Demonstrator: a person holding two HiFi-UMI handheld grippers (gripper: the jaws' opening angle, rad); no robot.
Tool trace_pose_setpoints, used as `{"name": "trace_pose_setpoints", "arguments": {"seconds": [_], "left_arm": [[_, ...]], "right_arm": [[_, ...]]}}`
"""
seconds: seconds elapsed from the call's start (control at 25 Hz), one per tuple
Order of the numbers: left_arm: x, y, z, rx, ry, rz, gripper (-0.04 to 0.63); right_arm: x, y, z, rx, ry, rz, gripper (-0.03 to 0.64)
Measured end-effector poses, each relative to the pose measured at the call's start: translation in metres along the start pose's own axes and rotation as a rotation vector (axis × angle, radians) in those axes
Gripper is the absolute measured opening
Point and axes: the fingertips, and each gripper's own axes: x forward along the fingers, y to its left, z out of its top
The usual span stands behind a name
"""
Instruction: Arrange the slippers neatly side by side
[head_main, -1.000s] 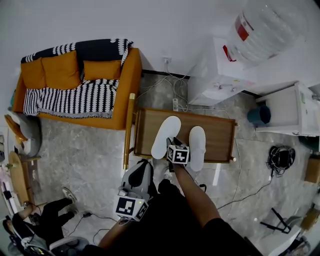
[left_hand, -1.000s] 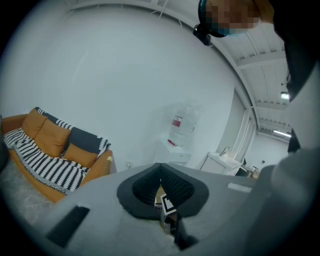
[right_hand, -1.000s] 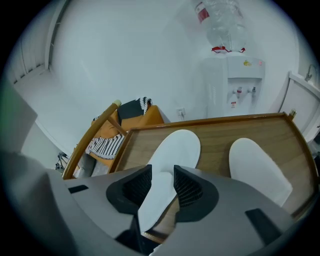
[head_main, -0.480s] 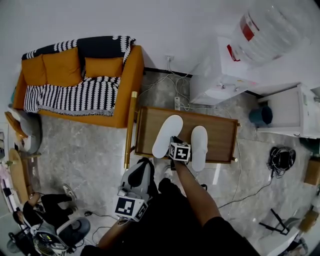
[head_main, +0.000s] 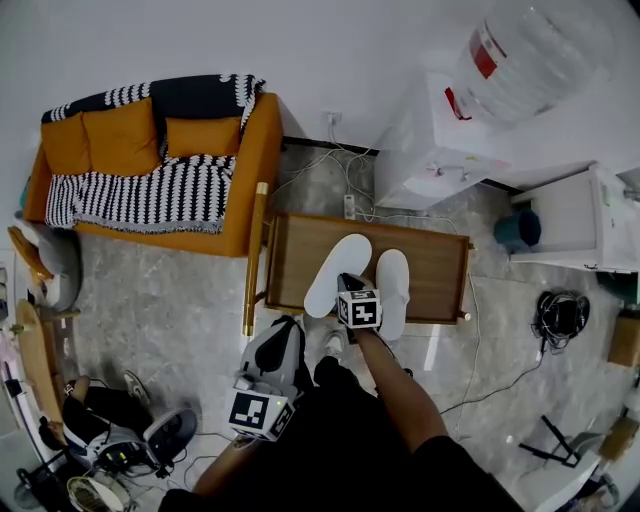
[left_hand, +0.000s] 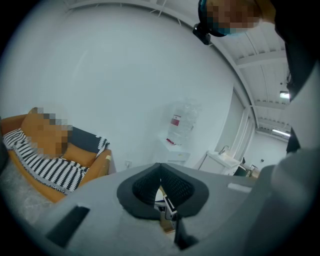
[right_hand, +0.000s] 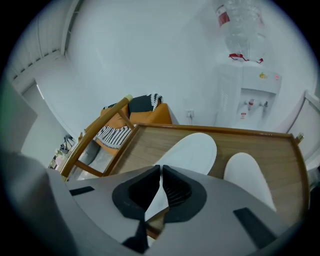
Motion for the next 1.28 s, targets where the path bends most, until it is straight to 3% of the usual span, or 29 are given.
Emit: {"name": "trace_pose_setpoints", "arguments": {"seconds": [0.52, 0.92, 1.28], "left_arm": [[-0.003, -0.032, -0.008, 0.018, 0.007, -0.034, 0.012], [-0.008, -0.049, -0.018, 0.009, 0.028, -0.03, 0.012], [-0.009, -0.05, -0.022, 0.014, 0.04, -0.03, 0.012]], "right_arm": [[-0.034, -0.019, -0.023, -0.271, 0.055, 0.093, 0.025], [-0.03, -0.046, -0.055, -0.216, 0.124, 0.077, 0.025], [-0.029, -0.053, -0.056, -0.185, 0.105, 0.065, 0.026]]}}
